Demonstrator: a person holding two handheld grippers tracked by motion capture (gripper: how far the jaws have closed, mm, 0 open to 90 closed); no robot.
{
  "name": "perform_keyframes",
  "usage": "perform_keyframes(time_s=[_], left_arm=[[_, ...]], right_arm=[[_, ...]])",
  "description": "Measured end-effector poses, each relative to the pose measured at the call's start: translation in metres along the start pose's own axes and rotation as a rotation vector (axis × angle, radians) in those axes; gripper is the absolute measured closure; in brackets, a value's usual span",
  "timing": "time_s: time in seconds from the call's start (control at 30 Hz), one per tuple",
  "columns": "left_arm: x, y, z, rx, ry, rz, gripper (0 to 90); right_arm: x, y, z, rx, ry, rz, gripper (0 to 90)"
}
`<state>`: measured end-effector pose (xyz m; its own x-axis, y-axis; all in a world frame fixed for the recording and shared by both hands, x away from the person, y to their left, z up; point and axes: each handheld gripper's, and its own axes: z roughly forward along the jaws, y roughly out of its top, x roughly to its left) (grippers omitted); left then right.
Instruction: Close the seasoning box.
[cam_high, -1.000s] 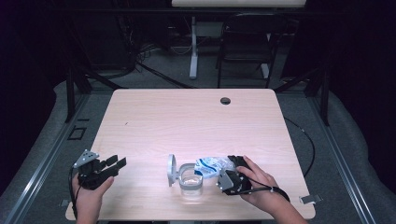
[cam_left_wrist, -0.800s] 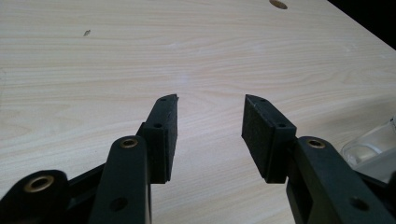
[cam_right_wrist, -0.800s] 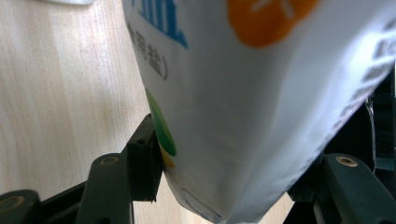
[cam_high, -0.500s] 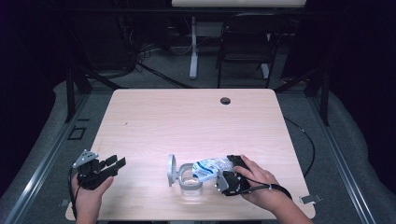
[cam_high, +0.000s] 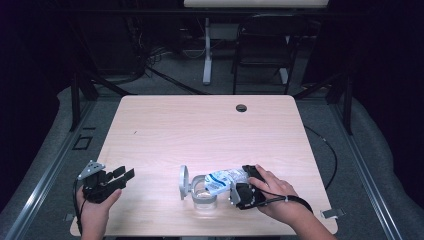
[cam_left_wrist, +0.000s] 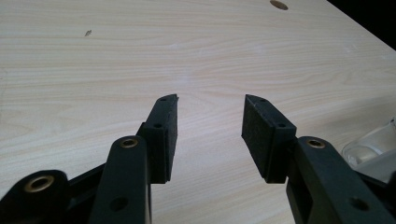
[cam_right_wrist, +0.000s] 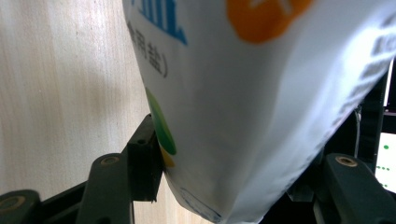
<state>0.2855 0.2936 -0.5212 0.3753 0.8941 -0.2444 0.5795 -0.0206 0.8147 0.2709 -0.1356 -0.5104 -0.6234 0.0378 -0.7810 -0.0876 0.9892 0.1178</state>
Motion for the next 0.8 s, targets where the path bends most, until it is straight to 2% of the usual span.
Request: perform_keyframes(time_s=[0.33, 0.5, 0.8], left_arm=[[0.0002, 0.0002, -0.0003, 0.0, 0.0, 0.002, 56.0], [0.0, 0.0, -0.0001, 0.001, 0.0, 0.0, 56.0], [0.0005, -0.0004, 0.0003, 0.004, 0.0, -0.003, 55.9]], right_arm=[[-0.0002, 0.0037, -0.0009, 0.039, -0.011, -0.047, 41.8], [-0.001, 0.0041, -0.0003, 0.029, -0.014, -0.047, 41.9], [-0.002, 0.006, -0.0005, 0.041, -0.014, -0.054, 41.9]])
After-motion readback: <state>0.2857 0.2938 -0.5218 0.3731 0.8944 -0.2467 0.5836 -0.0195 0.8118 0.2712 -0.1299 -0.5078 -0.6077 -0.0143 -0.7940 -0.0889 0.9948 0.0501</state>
